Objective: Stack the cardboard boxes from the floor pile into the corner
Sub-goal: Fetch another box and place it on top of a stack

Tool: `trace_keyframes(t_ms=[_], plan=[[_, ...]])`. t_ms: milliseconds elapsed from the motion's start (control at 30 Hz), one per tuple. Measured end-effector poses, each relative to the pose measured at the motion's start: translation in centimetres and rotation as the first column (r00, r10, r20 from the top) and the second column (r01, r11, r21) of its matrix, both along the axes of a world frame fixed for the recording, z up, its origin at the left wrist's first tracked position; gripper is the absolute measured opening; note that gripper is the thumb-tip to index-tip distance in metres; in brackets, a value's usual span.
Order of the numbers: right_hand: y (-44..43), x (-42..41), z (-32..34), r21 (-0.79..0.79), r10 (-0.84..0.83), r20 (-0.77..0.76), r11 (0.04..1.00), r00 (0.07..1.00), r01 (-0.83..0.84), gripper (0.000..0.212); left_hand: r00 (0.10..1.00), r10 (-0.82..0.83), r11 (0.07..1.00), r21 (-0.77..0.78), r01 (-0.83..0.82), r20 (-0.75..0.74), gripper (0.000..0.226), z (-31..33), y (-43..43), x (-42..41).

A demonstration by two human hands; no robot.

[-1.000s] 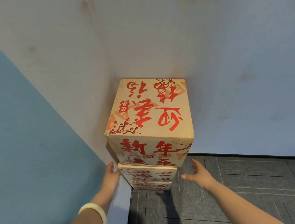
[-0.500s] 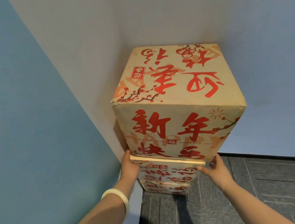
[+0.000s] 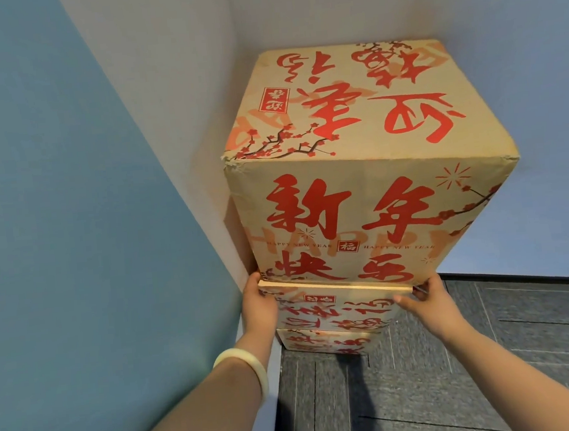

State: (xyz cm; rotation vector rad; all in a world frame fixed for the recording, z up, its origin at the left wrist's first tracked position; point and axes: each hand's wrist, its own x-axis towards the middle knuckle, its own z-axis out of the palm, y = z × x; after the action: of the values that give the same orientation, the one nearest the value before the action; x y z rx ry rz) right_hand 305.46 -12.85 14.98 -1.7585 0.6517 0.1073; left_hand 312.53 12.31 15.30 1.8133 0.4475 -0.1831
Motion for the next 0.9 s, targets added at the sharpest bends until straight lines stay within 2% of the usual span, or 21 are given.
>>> trace_keyframes(t_ms=[133,567,900], plan=[[0.3,0.2,0.1,-0.019,0.033,-0.007,0.999,0.999,-0.033,0.069,0.999,-0.036,0.997,0.064,0.034,0.02,0.016,-0.2,0.4,0.0],[0.2,0.5,0.1,-0.126,0.11,-0.075,0.985,0.991,-0.119,0.068,0.995,-0.101,0.986,0.137,0.1,0.006,0.03,-1.3,0.7,0.3],[0.5,0.5,-0.2,-0.178,0.107,-0.096,0.976,0.99,-0.123,0.063,0.994,-0.103,0.981,0.172,0.094,0.039,0.032,-1.6,0.8,0.3]])
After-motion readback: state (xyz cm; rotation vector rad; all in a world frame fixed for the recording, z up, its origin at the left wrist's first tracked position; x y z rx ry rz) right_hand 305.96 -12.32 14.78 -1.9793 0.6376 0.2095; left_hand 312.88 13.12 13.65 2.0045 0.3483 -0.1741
